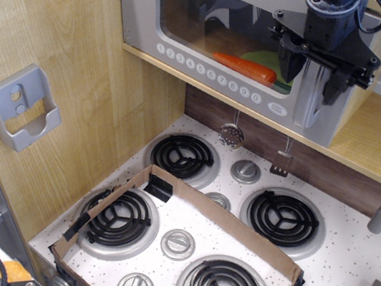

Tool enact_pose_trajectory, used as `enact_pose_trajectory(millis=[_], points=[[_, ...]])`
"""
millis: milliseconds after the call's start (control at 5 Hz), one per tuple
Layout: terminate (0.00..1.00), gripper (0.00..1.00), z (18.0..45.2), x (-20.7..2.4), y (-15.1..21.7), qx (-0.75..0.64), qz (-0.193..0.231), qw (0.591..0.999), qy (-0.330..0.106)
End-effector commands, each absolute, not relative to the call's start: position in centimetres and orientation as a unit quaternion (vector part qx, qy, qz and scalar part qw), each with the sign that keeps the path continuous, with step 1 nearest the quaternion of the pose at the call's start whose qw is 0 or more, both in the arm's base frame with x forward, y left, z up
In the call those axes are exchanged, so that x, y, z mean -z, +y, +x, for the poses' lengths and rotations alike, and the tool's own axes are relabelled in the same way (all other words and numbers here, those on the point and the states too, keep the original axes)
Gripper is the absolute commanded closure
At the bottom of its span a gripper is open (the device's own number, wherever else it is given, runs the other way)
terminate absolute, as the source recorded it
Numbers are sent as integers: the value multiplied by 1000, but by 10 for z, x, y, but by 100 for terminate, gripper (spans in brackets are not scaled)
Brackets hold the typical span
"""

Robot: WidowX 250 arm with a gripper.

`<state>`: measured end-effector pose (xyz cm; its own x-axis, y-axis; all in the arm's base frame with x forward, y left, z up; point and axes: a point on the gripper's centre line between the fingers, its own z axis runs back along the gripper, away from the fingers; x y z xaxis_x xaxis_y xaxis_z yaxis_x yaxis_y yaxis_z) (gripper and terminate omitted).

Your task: Open microwave

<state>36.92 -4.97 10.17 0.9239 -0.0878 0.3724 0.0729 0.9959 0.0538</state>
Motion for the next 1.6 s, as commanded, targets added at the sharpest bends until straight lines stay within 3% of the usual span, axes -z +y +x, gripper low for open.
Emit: enact_pose_trajectory(millis=[0, 400, 600, 1000, 1200, 1400], points=[[0, 100, 359, -109, -47, 16, 18, 977, -211], [0, 100, 317, -94, -41, -31, 4, 983, -179], [0, 0, 291, -88, -39, -57, 12, 986, -157], [0, 0, 248, -67, -74, -152, 40, 976, -149], [0, 0, 226, -42, -110, -208, 20, 965, -155], [0, 0, 229, -35, -134, -134, -1, 978, -162]])
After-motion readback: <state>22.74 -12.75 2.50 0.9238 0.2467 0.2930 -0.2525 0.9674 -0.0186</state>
